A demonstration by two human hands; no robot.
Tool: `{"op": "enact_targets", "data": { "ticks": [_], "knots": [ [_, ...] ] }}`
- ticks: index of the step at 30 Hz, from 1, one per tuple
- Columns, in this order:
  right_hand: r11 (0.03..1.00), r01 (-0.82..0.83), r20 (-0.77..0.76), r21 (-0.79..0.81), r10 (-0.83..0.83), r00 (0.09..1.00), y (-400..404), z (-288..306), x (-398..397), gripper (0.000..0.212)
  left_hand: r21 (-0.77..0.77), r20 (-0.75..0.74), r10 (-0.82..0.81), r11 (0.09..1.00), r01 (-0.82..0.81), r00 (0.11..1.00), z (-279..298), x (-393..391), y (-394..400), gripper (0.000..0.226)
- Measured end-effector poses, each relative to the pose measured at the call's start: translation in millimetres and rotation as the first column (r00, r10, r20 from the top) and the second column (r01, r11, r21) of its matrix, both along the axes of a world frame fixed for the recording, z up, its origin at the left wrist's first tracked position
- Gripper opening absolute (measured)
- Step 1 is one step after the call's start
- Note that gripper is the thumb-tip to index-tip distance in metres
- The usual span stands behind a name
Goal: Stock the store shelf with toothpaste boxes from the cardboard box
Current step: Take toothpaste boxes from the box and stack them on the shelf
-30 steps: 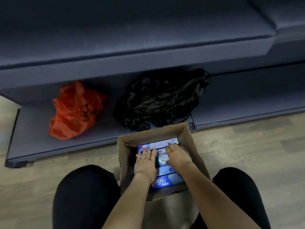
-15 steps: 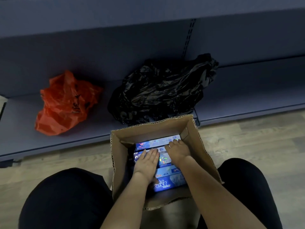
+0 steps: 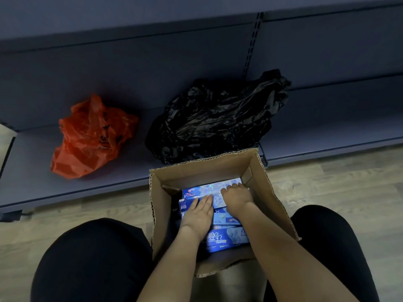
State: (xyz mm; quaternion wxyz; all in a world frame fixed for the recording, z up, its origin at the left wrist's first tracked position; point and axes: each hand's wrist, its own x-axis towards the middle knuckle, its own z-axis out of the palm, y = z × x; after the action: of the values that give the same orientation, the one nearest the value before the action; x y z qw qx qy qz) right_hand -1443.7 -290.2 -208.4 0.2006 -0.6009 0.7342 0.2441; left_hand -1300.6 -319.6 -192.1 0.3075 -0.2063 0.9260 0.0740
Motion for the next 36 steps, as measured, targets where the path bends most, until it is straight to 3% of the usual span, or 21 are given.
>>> {"op": "enact_targets", "data": {
  "ticks": [6, 10, 16, 21, 29, 33, 36],
  "knots": [
    [0.996, 0.087, 0.003, -0.006, -0.087, 0.996, 1.8, -0.3, -3.9, 0.049, -0.043, 0.004, 0.005, 0.999, -0.005, 1.0, -7.5, -8.8, 0.3, 0.057],
    [0.993, 0.12, 0.033, 0.004, -0.12, 0.992, 1.3, 4.0, -1.8, 0.044, 0.006, -0.023, 0.047, 0.999, -0.046, 0.999, -1.3, -9.7, 0.7, 0.061],
    [0.991, 0.132, 0.047, -0.012, -0.131, 0.99, -0.1, 50.7, 3.9, 0.043, 0.011, -0.059, 0.118, 0.993, -0.118, 0.991, 41.8, -7.8, -3.7, 0.059],
    [0.987, 0.091, 0.034, -0.129, -0.087, 0.996, 3.6, 137.3, 8.9, 0.043, -0.044, -0.104, 0.136, 0.989, -0.141, 0.985, 133.6, -0.7, 0.3, 0.05],
    [0.969, 0.24, 0.12, -0.06, -0.232, 0.965, 41.0, 327.3, 16.0, 0.037, -0.002, -0.121, 0.147, 0.989, -0.149, 0.982, 316.5, 21.3, 21.3, 0.054],
    [0.952, 0.242, 0.125, -0.186, -0.221, 0.967, 53.9, 423.9, 11.4, 0.037, -0.025, -0.186, 0.162, 0.985, -0.17, 0.969, 412.1, 26.9, 21.2, 0.069],
    [0.937, 0.204, 0.101, -0.285, -0.182, 0.978, 57.6, 487.1, 2.9, 0.029, -0.09, -0.299, 0.13, 0.982, -0.164, 0.945, 460.9, 34.0, 17.9, 0.062]
  ]
}}
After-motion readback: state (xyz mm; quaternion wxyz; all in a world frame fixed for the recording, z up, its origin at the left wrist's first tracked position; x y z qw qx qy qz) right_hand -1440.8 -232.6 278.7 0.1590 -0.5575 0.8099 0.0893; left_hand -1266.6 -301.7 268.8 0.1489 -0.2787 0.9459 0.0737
